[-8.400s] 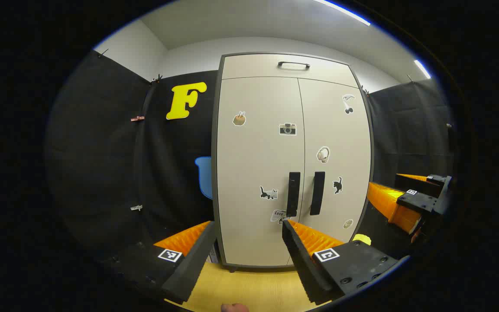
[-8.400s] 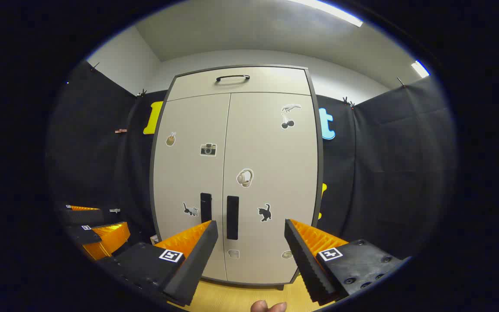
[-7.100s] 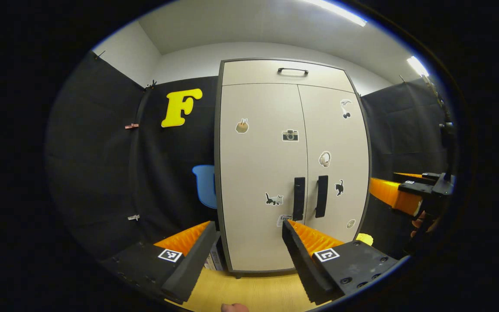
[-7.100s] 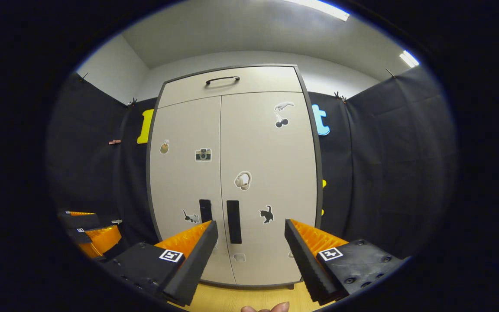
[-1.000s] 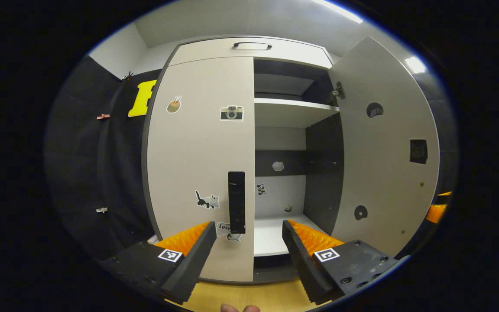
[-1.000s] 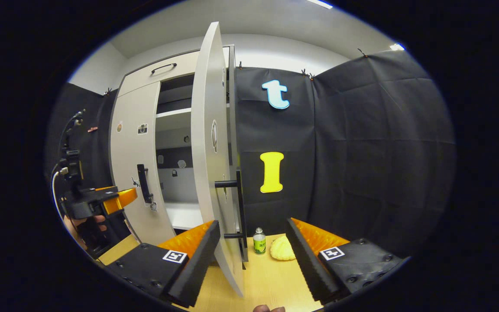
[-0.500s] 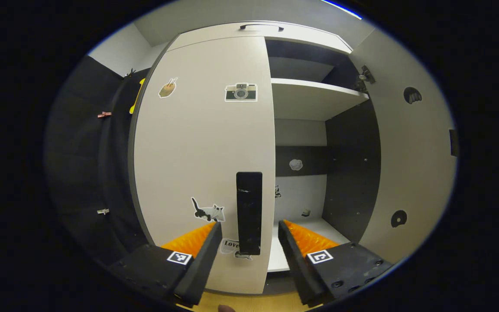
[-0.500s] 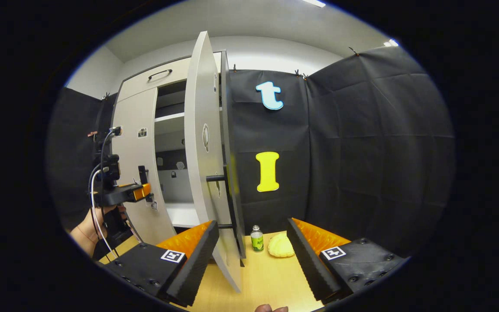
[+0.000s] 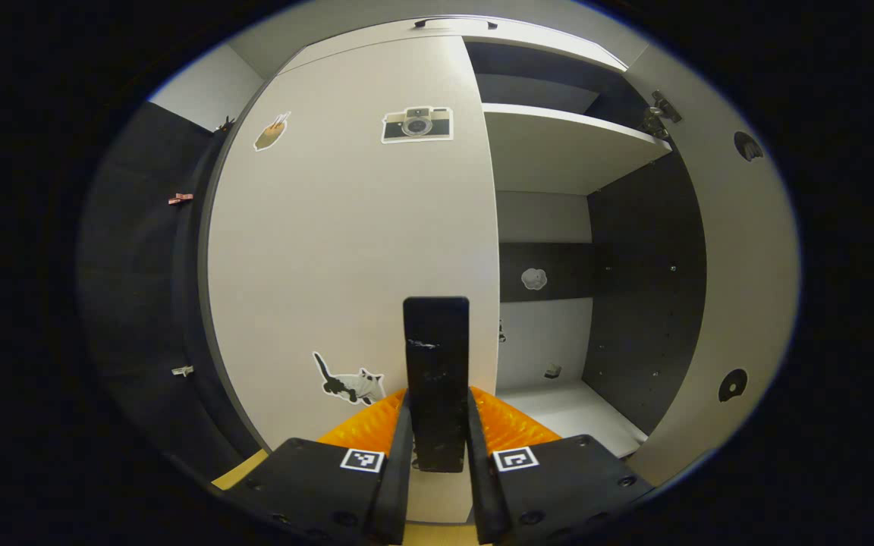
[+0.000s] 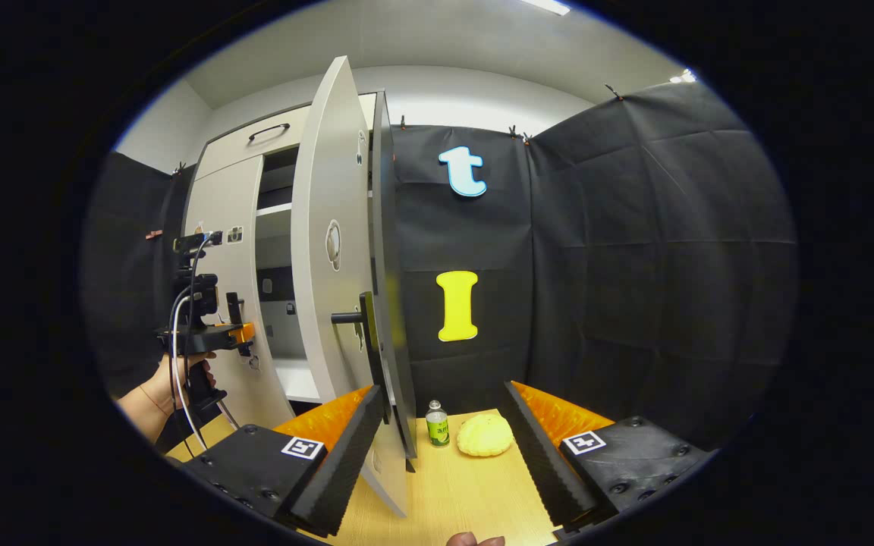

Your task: Open the right door of the double-door shoe cabinet with the right hand, and open the left door with the left hand.

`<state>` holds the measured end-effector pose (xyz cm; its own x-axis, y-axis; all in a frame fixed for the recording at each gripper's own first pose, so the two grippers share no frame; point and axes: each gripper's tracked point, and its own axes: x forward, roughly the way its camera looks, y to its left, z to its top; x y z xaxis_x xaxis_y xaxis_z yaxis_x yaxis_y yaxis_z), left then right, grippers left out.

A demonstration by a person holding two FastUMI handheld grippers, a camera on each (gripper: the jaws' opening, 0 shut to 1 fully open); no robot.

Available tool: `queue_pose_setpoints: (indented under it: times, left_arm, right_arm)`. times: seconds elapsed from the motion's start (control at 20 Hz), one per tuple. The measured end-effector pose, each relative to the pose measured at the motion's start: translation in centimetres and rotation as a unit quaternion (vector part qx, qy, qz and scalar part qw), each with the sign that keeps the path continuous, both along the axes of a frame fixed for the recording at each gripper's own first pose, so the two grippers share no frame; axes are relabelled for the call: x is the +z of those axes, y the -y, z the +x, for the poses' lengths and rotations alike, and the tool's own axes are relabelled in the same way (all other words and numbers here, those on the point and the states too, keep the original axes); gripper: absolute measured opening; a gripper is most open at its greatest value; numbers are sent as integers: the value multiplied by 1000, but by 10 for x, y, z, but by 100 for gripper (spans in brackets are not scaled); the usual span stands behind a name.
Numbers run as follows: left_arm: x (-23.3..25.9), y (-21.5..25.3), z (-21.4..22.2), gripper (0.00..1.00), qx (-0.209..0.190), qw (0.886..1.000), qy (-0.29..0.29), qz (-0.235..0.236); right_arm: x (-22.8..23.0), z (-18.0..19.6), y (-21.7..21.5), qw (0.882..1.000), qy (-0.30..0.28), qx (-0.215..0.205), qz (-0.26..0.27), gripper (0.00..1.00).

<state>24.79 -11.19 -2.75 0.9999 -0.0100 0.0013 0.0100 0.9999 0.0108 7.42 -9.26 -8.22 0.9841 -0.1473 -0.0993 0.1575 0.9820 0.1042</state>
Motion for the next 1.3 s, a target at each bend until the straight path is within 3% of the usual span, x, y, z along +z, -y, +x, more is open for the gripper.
queue_pose_setpoints:
  times: [0.15,0.3,0.55,0.85,1.3]
  left_arm:
    - [-6,0,0,36,4,1000,-4,-16]
    - [-6,2,0,35,6,1000,0,-4]
    - [-7,0,-3,20,-8,1000,-17,-20]
    - [-5,-8,-33,20,-40,999,-18,-20]
    - [-7,-32,-57,19,-46,998,-26,-35]
  right_arm:
    - [-1,1,2,1000,-1,-3,-5,98]
    - [-1,-1,3,1000,-2,-6,-7,98]
    - [5,-1,1,1000,8,-6,-10,98]
    - [8,-3,-8,1000,15,5,-15,98]
    - [18,-6,-29,998,37,35,-23,98]
